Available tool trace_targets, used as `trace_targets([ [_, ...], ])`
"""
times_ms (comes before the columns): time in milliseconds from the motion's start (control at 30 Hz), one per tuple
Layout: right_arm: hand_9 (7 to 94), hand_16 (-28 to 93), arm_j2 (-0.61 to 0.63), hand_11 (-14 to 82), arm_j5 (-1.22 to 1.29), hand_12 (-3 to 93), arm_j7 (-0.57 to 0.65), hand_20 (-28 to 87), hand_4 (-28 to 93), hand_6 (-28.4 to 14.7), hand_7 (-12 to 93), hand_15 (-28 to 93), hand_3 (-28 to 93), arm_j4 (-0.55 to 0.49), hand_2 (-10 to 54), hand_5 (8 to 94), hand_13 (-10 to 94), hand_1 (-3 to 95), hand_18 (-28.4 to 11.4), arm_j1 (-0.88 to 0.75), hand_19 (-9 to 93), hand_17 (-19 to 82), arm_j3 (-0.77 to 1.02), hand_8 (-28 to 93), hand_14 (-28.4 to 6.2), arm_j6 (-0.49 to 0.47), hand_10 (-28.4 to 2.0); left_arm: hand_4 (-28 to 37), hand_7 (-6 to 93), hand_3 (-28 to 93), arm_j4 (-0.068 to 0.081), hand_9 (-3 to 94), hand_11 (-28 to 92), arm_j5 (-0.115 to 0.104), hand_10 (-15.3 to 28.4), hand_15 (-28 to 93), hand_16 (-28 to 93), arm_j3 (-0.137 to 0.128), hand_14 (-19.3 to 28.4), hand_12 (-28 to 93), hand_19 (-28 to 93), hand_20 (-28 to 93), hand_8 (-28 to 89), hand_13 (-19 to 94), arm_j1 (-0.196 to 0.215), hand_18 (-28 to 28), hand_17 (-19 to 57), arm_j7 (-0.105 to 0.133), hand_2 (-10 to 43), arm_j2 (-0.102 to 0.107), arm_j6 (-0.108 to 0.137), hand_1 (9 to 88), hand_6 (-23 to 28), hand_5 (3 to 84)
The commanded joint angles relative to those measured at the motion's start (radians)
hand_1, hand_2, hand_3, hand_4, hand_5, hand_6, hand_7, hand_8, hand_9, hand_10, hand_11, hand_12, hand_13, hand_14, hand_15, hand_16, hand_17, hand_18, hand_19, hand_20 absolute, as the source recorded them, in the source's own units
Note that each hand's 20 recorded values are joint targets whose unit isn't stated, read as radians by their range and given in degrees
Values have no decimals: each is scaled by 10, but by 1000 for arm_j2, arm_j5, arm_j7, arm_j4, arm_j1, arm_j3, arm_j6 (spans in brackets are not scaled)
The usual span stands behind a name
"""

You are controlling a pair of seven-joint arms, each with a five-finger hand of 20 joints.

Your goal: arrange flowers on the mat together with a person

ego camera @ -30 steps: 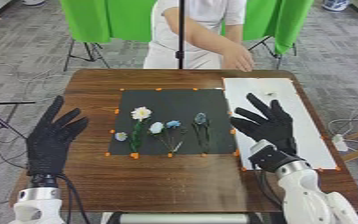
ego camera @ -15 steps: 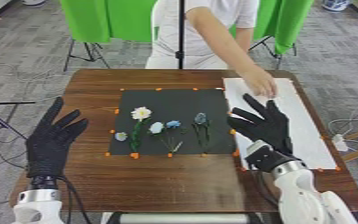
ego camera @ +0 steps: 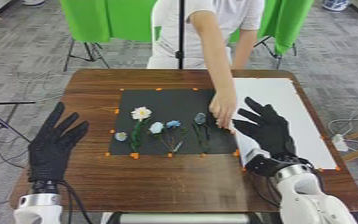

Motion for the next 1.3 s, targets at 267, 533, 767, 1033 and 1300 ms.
trace_targets([
  [267,398,175,1,46,-139,148,-69,154,-273,29,115,241,735,1,110,409,335,141,-224,-34,384,21,-6,-119,-206,45,-141,-282,100,741,2,321,153,11,158,381,-45,3,232,113,691,-201,-91,293,5,284,5,-15,84,-14,-16,215,33,299],
  [533,420,173,19,78,-183,154,-71,178,-276,34,130,322,752,1,96,422,356,157,-227,-22,424,28,-16,-126,-195,89,-143,-280,104,740,3,347,200,14,174,448,-54,4,243,120,742,-203,-87,309,-4,284,17,-22,84,-13,-20,217,39,304],
  [767,427,159,20,78,-166,152,-61,179,-276,34,128,326,745,4,94,429,360,166,-226,-13,419,34,-23,-126,-193,97,-143,-278,102,739,1,348,205,13,174,454,-69,5,244,115,749,-226,-88,308,-3,284,19,-22,85,-13,-17,217,41,307],
  [1033,433,153,18,81,-101,151,-75,181,-275,35,130,332,742,7,95,433,363,168,-225,-15,419,35,-19,-127,-192,94,-144,-277,105,739,-2,351,210,8,176,458,-70,6,245,114,758,-238,-86,310,-1,284,20,-22,85,-13,-6,218,45,306],
  [1300,436,150,31,84,-93,150,-61,183,-274,37,133,336,742,13,96,434,365,168,-226,25,420,35,-58,-128,-191,143,-144,-275,108,738,-1,352,212,6,177,464,-72,9,245,113,770,-248,-88,311,-2,284,23,-21,86,-12,-6,220,47,306],
])
